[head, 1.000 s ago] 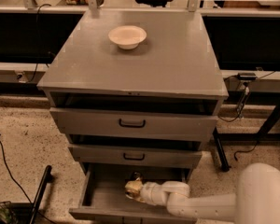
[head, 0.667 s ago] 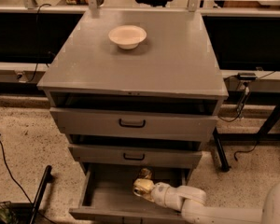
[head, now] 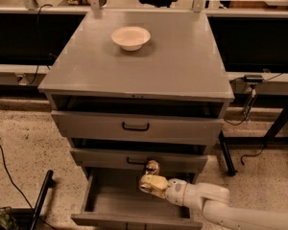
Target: Pick orange can from bottom drawer and place on counter
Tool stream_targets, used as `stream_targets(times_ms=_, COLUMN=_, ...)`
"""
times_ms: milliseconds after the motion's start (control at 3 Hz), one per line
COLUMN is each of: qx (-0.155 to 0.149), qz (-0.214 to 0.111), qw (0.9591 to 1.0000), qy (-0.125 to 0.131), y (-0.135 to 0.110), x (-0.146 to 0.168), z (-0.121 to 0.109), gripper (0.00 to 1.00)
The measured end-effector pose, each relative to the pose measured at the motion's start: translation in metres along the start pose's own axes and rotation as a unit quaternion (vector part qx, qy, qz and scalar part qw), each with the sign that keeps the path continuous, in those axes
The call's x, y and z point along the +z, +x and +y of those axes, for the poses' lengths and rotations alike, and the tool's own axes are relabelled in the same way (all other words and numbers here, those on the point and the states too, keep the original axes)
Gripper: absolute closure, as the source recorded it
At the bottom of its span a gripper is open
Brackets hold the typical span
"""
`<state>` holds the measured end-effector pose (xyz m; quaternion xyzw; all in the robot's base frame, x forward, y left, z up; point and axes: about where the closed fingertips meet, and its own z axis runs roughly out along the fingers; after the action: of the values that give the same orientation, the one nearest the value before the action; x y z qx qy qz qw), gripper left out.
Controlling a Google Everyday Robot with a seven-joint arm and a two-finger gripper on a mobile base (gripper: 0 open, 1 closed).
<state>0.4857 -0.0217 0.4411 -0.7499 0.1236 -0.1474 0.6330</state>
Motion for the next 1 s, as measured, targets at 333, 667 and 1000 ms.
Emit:
stream_targets(times_ms=333, qx=-0.002, qz=-0.001, qw=1.0000, qy=0.004, y=0.000, x=0.000, z=-0.005, gripper=1.00)
stream_targets(times_ms=667, qx=-0.011, qz=-0.004, qw=0.9997, qy=0.023, y=-0.002, x=0.001, z=-0.030, gripper=1.00)
stream_targets(times_ms=1000, qx=-0.044, qz=-0.023, qw=0.9972, qy=0.056, y=-0.005, x=0.002, z=-0.100, gripper=1.00)
